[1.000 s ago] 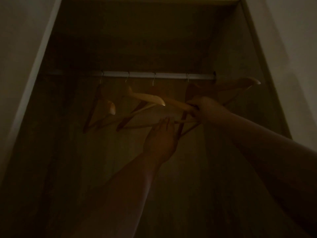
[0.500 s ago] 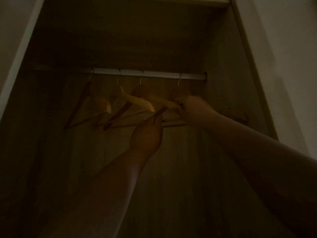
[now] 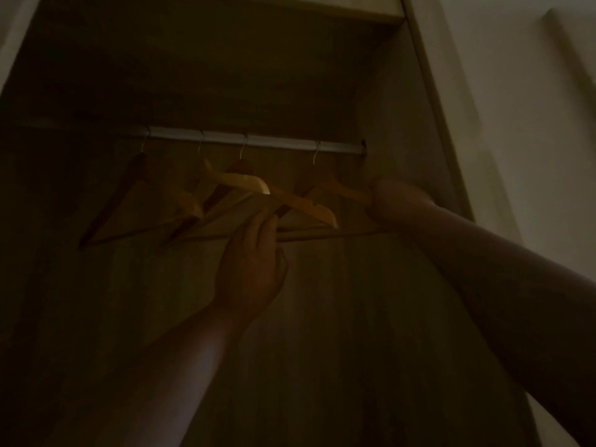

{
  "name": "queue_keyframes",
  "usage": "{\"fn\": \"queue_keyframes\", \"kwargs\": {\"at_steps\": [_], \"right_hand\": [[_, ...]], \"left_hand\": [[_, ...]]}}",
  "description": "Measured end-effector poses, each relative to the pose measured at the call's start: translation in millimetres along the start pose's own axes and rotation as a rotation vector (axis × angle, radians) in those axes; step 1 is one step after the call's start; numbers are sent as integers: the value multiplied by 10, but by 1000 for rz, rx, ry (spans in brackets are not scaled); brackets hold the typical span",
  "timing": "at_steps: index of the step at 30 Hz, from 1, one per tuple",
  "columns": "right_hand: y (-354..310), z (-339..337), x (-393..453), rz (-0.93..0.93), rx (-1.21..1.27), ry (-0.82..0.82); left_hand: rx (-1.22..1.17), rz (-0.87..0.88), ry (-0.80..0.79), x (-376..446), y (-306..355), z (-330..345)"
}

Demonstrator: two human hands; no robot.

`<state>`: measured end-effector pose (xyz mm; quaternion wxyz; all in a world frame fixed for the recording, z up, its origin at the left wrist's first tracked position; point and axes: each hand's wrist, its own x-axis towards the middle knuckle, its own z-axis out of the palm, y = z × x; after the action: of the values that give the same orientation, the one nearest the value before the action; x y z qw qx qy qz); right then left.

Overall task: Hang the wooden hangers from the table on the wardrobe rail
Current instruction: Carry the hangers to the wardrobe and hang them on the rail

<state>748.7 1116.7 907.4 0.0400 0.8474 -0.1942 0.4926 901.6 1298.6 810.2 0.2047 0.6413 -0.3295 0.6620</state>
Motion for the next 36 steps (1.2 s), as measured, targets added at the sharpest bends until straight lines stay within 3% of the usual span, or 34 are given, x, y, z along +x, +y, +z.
{"fn": "queue_keyframes", "kwargs": {"at_steps": [2, 3, 6, 11, 16, 27, 36], "right_hand": [[17, 24, 12, -9, -10, -17], [32, 35, 13, -12, -3, -27], [84, 63, 40, -25, 19, -39], [118, 51, 80, -89, 30, -41], [160, 43, 132, -117, 9, -24], [15, 44, 225, -189, 11, -9], [-22, 86, 243, -168, 45, -45]], "left_hand": [[22, 224, 116, -194, 91, 32], [15, 371, 97, -296, 145, 68], [-72, 596, -120, -410, 320, 220], [-48, 278, -320, -29, 650, 508], [-61, 137, -292, 296, 746, 686], [-137, 79, -250, 314, 592, 667], [-119, 100, -387, 317, 551, 566]]}}
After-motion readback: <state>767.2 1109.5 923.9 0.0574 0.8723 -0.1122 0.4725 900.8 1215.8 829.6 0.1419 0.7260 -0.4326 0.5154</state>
